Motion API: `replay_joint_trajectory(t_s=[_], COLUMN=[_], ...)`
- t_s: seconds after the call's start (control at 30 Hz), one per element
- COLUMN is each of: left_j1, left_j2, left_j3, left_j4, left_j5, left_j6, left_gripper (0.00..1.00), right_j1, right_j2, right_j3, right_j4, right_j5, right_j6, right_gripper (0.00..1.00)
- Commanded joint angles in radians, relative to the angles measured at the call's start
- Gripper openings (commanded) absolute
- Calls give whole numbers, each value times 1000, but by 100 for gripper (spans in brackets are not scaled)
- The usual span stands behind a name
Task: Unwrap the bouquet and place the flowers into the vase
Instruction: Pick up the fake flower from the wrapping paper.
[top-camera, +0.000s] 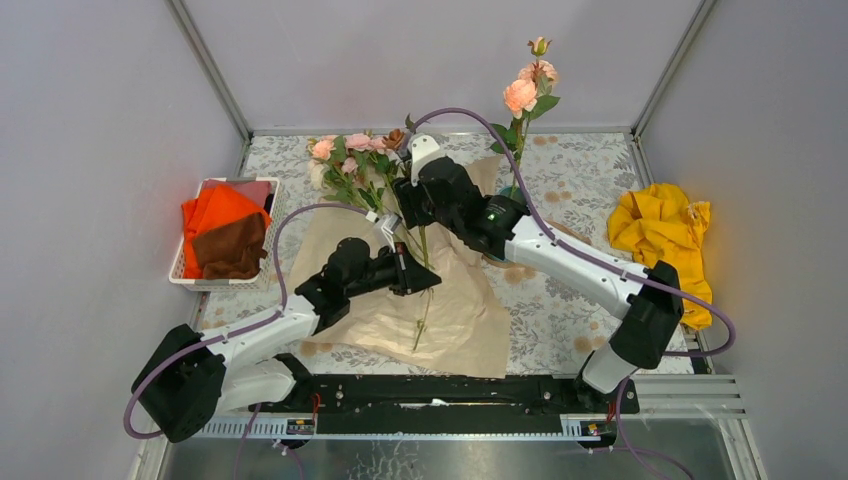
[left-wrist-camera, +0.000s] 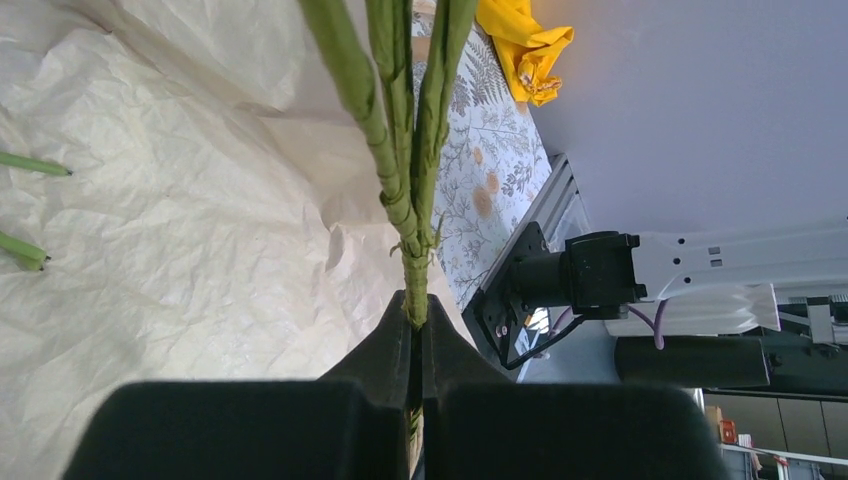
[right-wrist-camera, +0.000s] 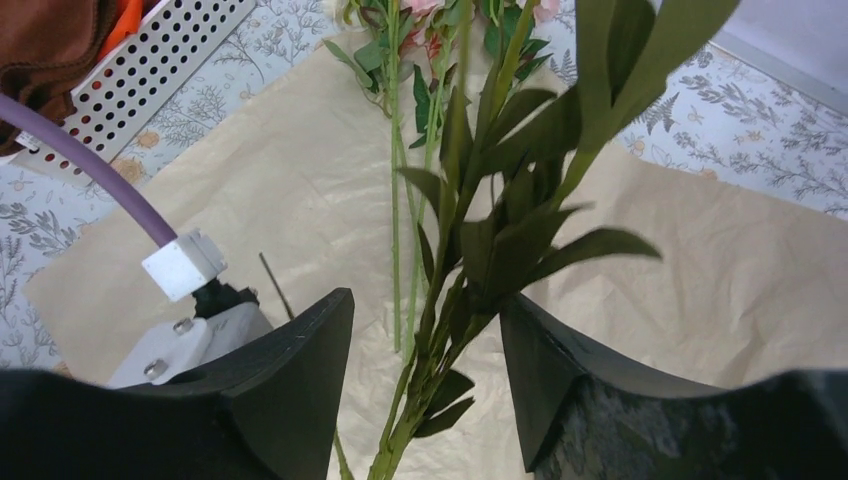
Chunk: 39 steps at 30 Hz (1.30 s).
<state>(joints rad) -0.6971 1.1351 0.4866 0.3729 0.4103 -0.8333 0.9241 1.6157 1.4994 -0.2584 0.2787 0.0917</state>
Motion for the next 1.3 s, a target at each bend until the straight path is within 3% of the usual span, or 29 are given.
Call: replay_joint_trajectory(t_s=[0.0, 0.67, 0.8, 0.93, 1.27], left_j1=[-13, -29, -30, -29, -29], left_j2=[-11, -42, -52, -64, -84], left_j3=[-16, -13, -8, -14, -26], left_j4=[37, -20, -51, -64, -90], left_j5=[-12, -47, -64, -83, -99], left_j6=[22, 29, 36, 37, 39], left_gripper=[0, 0, 15, 33, 57], right_j1=[-23, -40, -41, -41, -41], right_j2=[18, 20, 3, -17, -80], right_j3=[67, 63, 71, 80, 132], right_j4=[19, 8, 2, -2, -20], right_j5=[13, -21, -18, -13, 58], right_j6=[-21, -7, -11, -19, -86], right_gripper=[60, 8, 0, 0, 0])
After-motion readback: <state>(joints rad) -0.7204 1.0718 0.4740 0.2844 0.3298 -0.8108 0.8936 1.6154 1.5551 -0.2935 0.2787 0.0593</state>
